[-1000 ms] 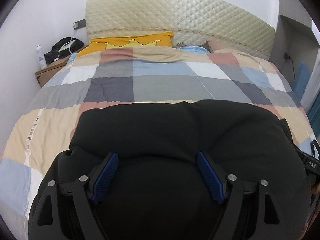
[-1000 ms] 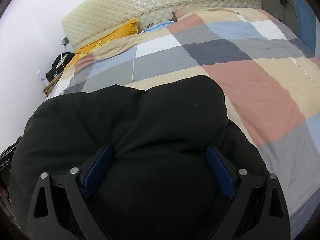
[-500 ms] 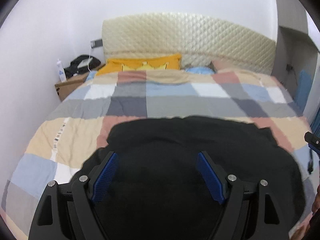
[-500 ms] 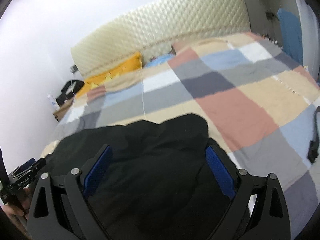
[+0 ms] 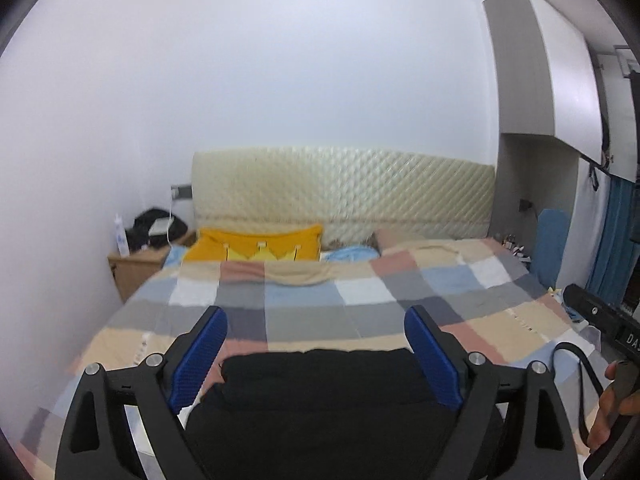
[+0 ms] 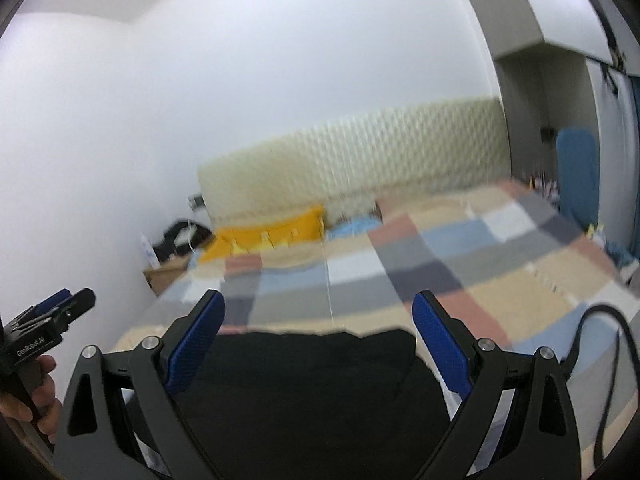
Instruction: Fold large clothes
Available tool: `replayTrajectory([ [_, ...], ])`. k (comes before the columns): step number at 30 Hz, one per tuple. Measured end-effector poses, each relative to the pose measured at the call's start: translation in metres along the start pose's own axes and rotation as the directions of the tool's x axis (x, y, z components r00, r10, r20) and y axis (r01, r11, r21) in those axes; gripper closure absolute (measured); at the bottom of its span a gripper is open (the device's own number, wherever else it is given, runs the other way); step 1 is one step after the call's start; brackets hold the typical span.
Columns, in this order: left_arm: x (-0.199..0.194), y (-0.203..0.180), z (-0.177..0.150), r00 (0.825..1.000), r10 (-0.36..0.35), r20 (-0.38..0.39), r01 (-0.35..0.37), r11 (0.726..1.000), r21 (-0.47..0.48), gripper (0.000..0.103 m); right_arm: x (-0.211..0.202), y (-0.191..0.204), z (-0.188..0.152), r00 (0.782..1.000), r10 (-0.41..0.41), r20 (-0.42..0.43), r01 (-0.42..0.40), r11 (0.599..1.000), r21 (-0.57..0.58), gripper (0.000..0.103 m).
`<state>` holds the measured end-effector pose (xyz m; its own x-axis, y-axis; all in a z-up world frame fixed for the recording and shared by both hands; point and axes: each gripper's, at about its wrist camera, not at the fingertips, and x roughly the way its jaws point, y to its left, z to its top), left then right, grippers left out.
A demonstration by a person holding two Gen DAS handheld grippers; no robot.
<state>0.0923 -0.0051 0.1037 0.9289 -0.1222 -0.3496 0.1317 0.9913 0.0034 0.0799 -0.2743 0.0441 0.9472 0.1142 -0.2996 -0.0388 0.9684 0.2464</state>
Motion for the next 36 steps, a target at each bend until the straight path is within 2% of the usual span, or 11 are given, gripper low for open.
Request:
replayTrajectory([
  [5, -0.043, -0.013, 0.020, 0.999, -0.036, 0.018, 0.035, 0.999, 0.025, 0.013, -0.049, 0.021, 0.023, 0.996, 0.024, 0.084, -0.021, 0.999, -0.031, 0.008],
  [8, -0.068, -0.020, 0.020, 0.999, -0.019, 0.046, 0.018, 1.000, 0.022, 0.013, -0.077, 0.035, 0.030, 0.991, 0.044, 0.127, -0.038, 0.998, -0.056, 0.006],
  [11, -0.087, -0.026, 0.016, 0.997, -0.058, 0.052, 0.057, 0.998, 0.025, 0.013, -0.095, 0.044, 0.030, 0.987, 0.050, 0.155, -0.038, 0.997, -0.074, 0.004],
  [15, -0.106, -0.027, 0.011, 0.995, -0.073, 0.068, 0.072, 0.997, 0.012, 0.012, -0.120, 0.060, 0.022, 0.979, 0.059, 0.193, -0.036, 0.992, -0.117, 0.004],
  [17, -0.114, -0.025, 0.007, 0.994, -0.083, 0.077, 0.084, 0.996, 0.001, 0.013, -0.126, 0.067, 0.013, 0.978, 0.038, 0.206, -0.007, 0.989, -0.147, 0.002],
  [23, -0.121, -0.021, -0.014, 0.997, -0.058, 0.054, 0.058, 0.998, 0.011, 0.012, -0.138, 0.070, -0.015, 0.981, 0.017, 0.192, 0.011, 0.990, -0.143, 0.001],
  [28, -0.112, -0.022, -0.047, 0.999, -0.032, -0.034, 0.033, 0.998, 0.045, 0.012, -0.146, 0.073, -0.040, 0.989, 0.016, 0.145, 0.007, 0.987, -0.158, 0.001],
  [30, -0.109, -0.021, -0.058, 0.998, -0.019, -0.060, 0.022, 0.999, 0.041, 0.012, -0.143, 0.070, -0.052, 0.995, -0.002, 0.097, 0.018, 0.985, -0.171, 0.001],
  [36, -0.098, -0.023, -0.088, 0.989, -0.043, -0.142, 0.047, 0.999, 0.027, 0.012, -0.139, 0.057, -0.081, 0.999, -0.047, 0.025, 0.049, 0.991, -0.127, 0.001],
])
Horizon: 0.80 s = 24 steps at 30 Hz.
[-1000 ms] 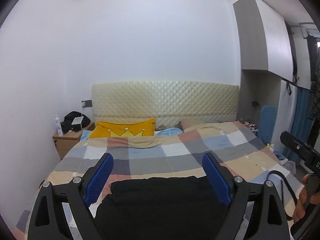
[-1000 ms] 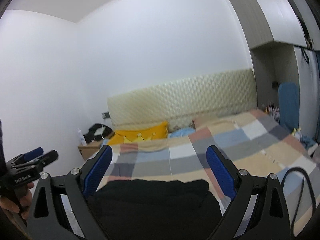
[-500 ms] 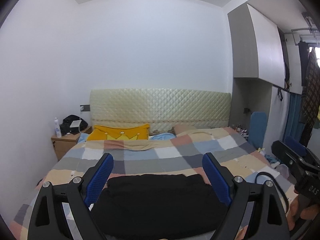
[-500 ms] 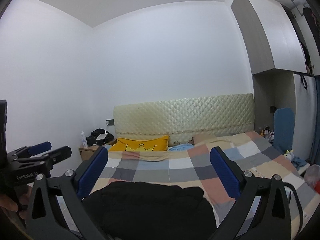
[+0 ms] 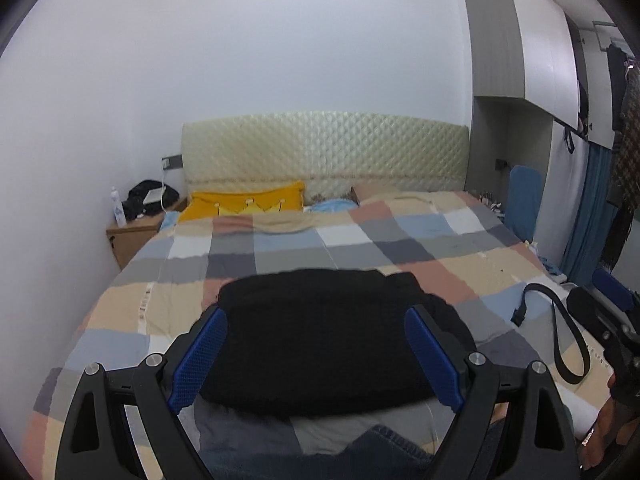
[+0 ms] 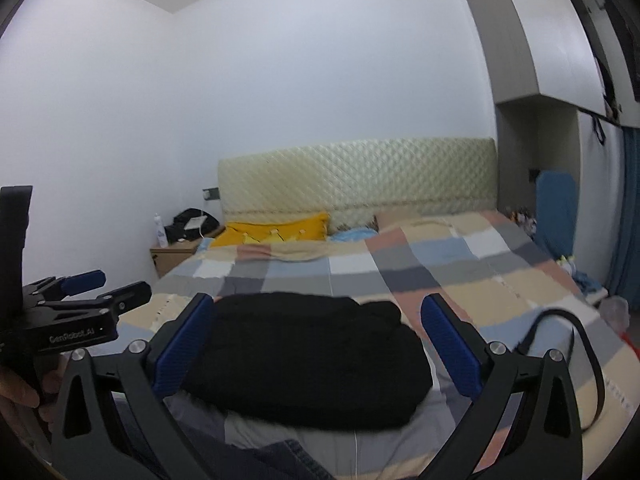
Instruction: Fold large clothes
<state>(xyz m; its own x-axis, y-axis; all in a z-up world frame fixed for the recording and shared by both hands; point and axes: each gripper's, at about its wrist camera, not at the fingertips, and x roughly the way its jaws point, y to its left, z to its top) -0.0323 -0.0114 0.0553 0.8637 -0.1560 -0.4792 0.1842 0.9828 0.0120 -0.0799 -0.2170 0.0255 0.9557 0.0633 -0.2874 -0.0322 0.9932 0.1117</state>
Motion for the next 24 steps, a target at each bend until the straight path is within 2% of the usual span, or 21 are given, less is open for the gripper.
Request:
replayTrajectory([
  [3, 0.002, 0.002, -0.009, 1.000, -0.007, -0.010, 0.007, 1.000, -0.017, 0.012, 0.005, -0.002, -0.013, 0.999, -0.032, -0.032, 0.032, 0.999, 0.005, 0.001],
  [11, 0.015, 0.017, -0.026, 0.999, 0.029, -0.044, -0.033, 0.997, -0.071, 0.012, 0.014, -0.005, -0.036, 0.994, -0.040, -0.097, 0.042, 0.999, 0.015, 0.001],
  [24, 0.025, 0.023, -0.040, 0.996, 0.052, -0.075, -0.058, 0.996, -0.073, 0.012, 0.023, -0.003, -0.049, 0.991, -0.036, -0.130, 0.039, 0.999, 0.018, 0.000],
])
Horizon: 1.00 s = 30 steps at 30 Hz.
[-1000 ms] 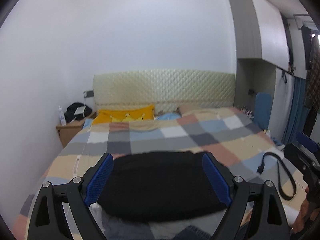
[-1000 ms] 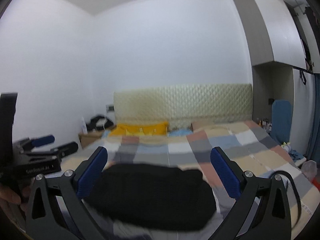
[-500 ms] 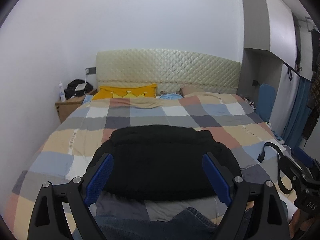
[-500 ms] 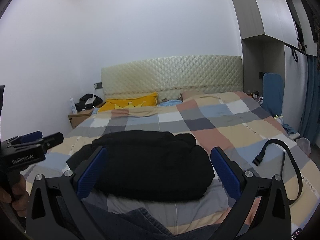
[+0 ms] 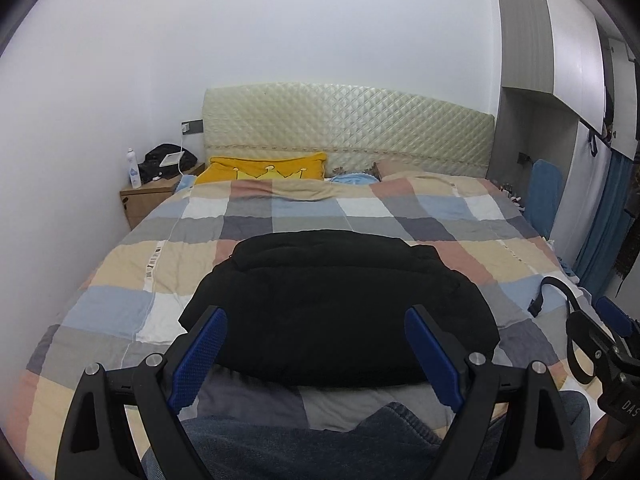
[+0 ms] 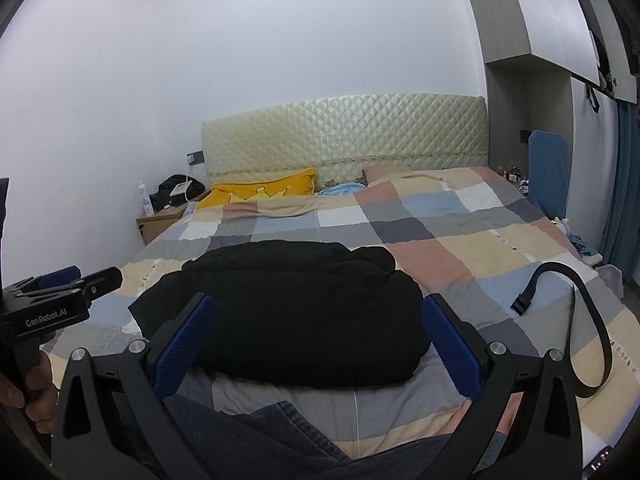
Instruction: Fold large clothes
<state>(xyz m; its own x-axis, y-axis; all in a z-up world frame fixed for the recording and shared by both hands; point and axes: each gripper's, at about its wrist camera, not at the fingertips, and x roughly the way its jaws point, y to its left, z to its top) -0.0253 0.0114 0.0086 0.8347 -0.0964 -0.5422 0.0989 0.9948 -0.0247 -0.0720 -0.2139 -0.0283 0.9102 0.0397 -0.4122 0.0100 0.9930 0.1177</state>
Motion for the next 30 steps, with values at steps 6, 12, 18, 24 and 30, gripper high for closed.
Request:
replayTrajectory([
  [6, 0.003, 0.000, 0.000, 1.000, -0.001, -0.006, 0.001, 1.000, 0.001, 0.012, 0.005, 0.000, -0.003, 1.000, 0.001, -0.023, 0.000, 1.000, 0.012, 0.000],
  [12, 0.003, -0.001, 0.001, 1.000, -0.004, -0.005, 0.004, 1.000, 0.000, 0.012, 0.011, 0.000, -0.003, 0.999, -0.001, -0.040, 0.002, 1.000, 0.016, 0.000],
  [18, 0.003, -0.002, 0.001, 1.000, -0.002, -0.008, 0.002, 1.000, 0.001, 0.012, 0.013, -0.003, -0.005, 0.999, -0.006, -0.047, 0.007, 1.000, 0.029, 0.000],
  [24, 0.004, -0.001, 0.002, 1.000, -0.002, -0.010, 0.002, 1.000, 0.002, 0.012, 0.015, -0.008, -0.006, 0.999, -0.012, -0.053, 0.015, 0.999, 0.051, 0.000],
  [30, 0.005, -0.002, 0.002, 1.000, -0.003, -0.014, 0.003, 1.000, 0.002, 0.012, 0.015, -0.009, -0.006, 0.999, -0.017, -0.051, 0.020, 0.998, 0.057, 0.000],
])
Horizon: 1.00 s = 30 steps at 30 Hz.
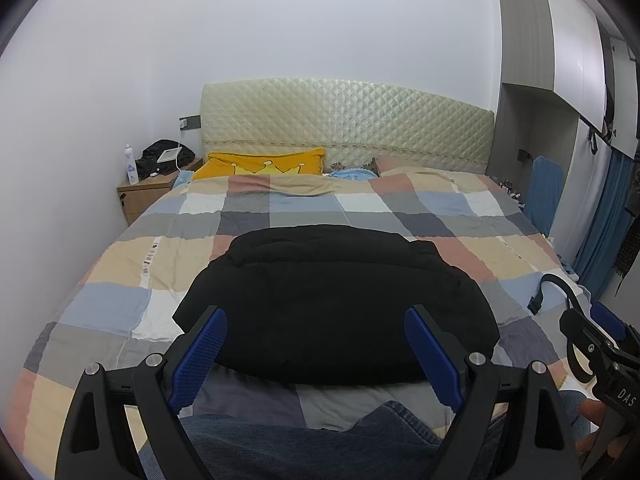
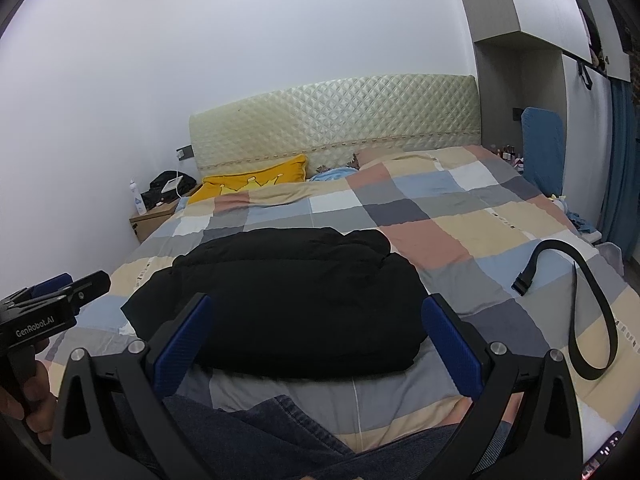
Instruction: Fold large clothes
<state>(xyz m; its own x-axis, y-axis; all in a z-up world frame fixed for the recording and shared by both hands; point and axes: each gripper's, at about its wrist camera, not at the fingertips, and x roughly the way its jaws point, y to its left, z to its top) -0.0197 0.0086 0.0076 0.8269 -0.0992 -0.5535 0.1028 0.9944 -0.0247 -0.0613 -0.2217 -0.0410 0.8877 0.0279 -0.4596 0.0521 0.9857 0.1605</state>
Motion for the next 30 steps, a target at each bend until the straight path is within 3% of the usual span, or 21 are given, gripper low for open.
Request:
replayTrajectory([
  [30, -0.0013, 0.0013, -0.0075, 1.000, -0.011, -0.006, 0.011, 1.000, -0.003, 0.012, -0.0019, 0.0082, -0.0083, 1.000, 0.014, -0.015, -0.014, 1.000, 0.000, 0.000],
])
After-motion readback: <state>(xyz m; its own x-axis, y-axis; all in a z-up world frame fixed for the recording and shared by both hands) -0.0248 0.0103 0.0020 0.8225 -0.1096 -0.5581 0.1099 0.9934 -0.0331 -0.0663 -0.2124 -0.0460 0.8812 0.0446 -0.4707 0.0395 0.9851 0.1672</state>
